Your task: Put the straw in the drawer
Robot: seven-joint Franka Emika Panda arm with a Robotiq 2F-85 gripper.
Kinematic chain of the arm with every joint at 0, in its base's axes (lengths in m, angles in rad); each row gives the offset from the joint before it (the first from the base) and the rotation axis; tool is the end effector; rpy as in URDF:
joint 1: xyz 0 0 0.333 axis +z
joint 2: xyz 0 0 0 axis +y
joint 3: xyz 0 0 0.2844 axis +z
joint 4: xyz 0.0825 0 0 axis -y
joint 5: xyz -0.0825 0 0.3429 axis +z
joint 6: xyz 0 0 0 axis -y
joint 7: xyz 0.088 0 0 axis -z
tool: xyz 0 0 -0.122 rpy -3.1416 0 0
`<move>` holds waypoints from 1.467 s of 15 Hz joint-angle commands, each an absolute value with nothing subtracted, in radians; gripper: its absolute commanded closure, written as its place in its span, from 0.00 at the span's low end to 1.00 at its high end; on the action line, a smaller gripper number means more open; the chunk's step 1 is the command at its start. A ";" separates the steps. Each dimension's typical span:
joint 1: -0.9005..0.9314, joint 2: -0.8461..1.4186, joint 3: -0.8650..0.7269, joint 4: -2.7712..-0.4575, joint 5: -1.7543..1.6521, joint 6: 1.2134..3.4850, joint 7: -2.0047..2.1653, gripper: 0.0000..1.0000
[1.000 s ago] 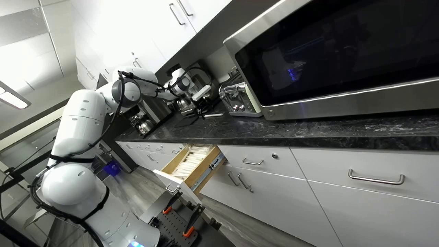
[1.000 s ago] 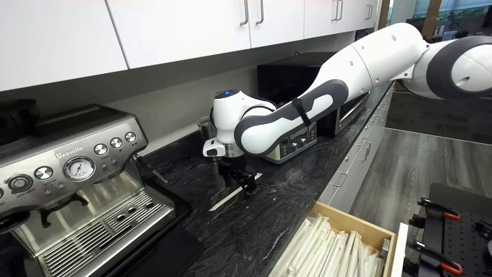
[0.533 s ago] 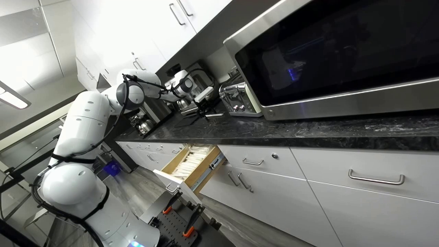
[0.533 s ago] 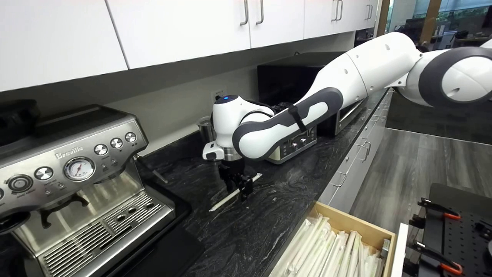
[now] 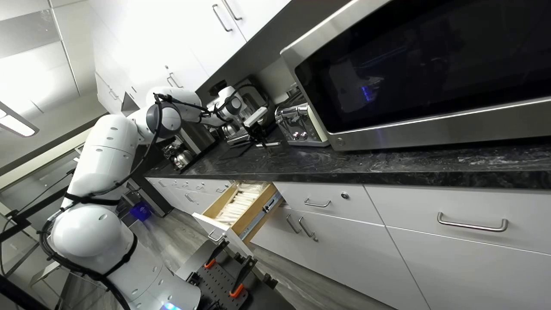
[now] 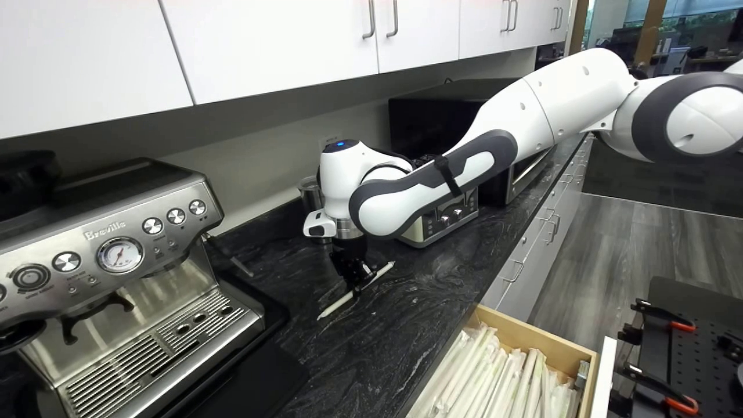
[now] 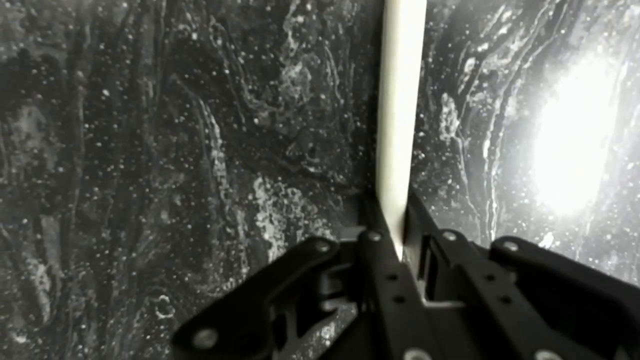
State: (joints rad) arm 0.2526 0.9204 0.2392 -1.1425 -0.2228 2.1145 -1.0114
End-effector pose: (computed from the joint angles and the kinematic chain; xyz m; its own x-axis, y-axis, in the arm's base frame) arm 0.6560 0.2810 0.2433 0.0569 0.9979 0.0322 0.9959 -0.0589 0.0680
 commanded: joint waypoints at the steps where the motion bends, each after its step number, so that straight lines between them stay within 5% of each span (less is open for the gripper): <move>1: 0.253 0.917 0.236 -1.130 -0.213 2.102 -0.983 1.00; 16: 0.216 0.415 0.268 -1.791 -0.197 2.351 -0.754 0.99; 17: 0.239 0.522 0.257 -1.640 -0.203 2.278 -0.757 0.98; 22: 0.232 0.451 0.260 -1.743 -0.205 2.314 -0.757 0.99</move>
